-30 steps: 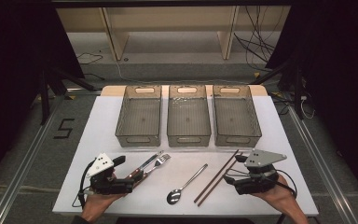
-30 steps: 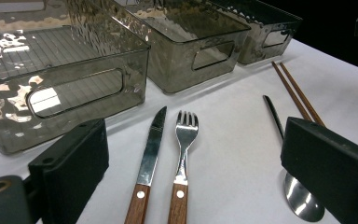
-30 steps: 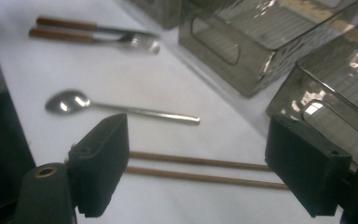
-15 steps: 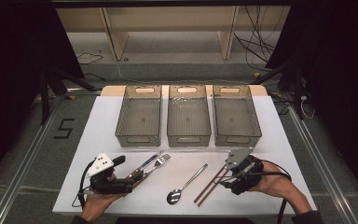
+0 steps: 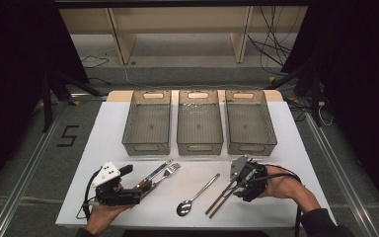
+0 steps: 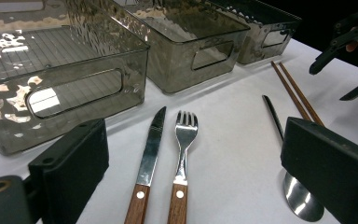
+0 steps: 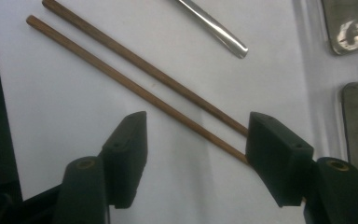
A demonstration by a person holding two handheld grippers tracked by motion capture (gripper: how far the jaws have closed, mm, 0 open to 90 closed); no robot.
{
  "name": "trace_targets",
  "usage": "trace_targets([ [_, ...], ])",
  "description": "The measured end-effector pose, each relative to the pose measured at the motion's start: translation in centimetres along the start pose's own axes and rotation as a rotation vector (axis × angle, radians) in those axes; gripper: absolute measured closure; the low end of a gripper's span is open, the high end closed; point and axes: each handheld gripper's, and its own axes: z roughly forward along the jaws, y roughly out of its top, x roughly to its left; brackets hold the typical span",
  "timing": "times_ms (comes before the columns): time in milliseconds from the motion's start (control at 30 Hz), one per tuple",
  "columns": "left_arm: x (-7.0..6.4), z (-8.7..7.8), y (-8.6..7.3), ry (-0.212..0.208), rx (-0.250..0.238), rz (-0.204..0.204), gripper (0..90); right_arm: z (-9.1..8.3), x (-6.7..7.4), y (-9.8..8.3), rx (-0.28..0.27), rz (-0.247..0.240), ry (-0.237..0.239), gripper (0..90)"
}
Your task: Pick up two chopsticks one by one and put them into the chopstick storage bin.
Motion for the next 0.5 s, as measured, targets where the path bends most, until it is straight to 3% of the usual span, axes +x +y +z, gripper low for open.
trace_targets([
  [500, 0.1, 0.0, 0.0, -0.002, -0.002, -0.005, 7.1, 1.8, -1.1, 0.4, 0.085, -0.065, 0.052, 54.0],
])
